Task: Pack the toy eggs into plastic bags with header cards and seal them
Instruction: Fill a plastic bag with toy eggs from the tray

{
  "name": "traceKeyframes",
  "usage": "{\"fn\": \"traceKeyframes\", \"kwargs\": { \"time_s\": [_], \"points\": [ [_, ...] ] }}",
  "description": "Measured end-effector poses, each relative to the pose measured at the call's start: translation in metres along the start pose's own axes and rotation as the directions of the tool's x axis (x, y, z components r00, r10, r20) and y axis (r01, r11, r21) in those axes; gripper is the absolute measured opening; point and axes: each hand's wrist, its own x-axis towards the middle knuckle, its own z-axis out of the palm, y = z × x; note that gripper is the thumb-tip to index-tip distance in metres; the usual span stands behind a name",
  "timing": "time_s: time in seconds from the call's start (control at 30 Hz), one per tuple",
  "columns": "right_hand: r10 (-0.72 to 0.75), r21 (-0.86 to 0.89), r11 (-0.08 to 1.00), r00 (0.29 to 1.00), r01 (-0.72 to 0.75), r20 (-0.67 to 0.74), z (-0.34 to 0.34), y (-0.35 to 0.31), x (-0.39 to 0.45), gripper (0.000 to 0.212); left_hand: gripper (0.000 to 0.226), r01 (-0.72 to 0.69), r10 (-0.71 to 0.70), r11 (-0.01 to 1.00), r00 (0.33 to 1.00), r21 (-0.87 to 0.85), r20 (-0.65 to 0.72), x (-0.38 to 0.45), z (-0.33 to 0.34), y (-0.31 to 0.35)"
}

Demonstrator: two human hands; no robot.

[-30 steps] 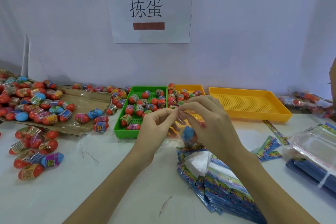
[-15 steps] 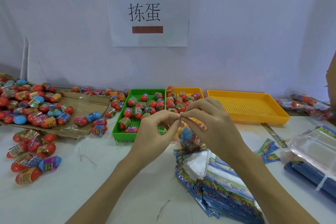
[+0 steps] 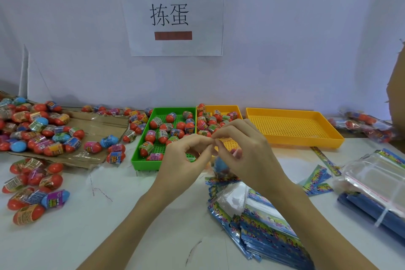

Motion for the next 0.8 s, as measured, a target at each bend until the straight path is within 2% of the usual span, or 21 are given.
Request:
{"fn": "traceKeyframes", "kwargs": {
  "time_s": [0.1,0.27,0.37,0.5,0.6,0.8],
  "points": [
    [-0.028,0.03,0.999,0.998,0.027,0.048,-0.0021,-0.0004,0.0009,0.018,0.016,0.0,0.0,1.0,1.0,0.023,0.006,-0.0001,-0.0011,-0.001],
    [-0.083,-0.015,0.996,0.995,0.084,0.049,-0.0089,0.0053,0.0039,0.013,0.015,-0.054,0.052,0.997,0.998,0.058,0.029,-0.0006,0.0003,-0.0012],
    [-0.057,-0.016,0.998,0.998,0.057,0.012,-0.0066,0.0031,0.0015,0.008,0.017,-0.057,0.055,0.997,0.998,0.057,0.027,-0.0002,0.0011,-0.0002],
    [0.024,0.074,0.997,1.0,-0.023,-0.01,-0.0039,0.001,0.0004,0.008,0.016,-0.041,0.04,0.998,0.999,0.044,0.017,-0.0001,-0.0002,-0.0001],
    [0.001,0.109,0.994,0.999,-0.006,0.051,-0.0051,0.0023,0.0012,0.014,0.017,-0.028,0.027,0.999,1.0,0.042,0.011,0.0,-0.0016,0.0004],
    [-0.045,0.049,0.998,0.999,0.044,0.017,-0.0058,0.0041,0.0012,0.008,0.015,-0.084,0.083,0.993,0.996,0.087,0.021,-0.0003,-0.0016,0.0015]
  ]
}}
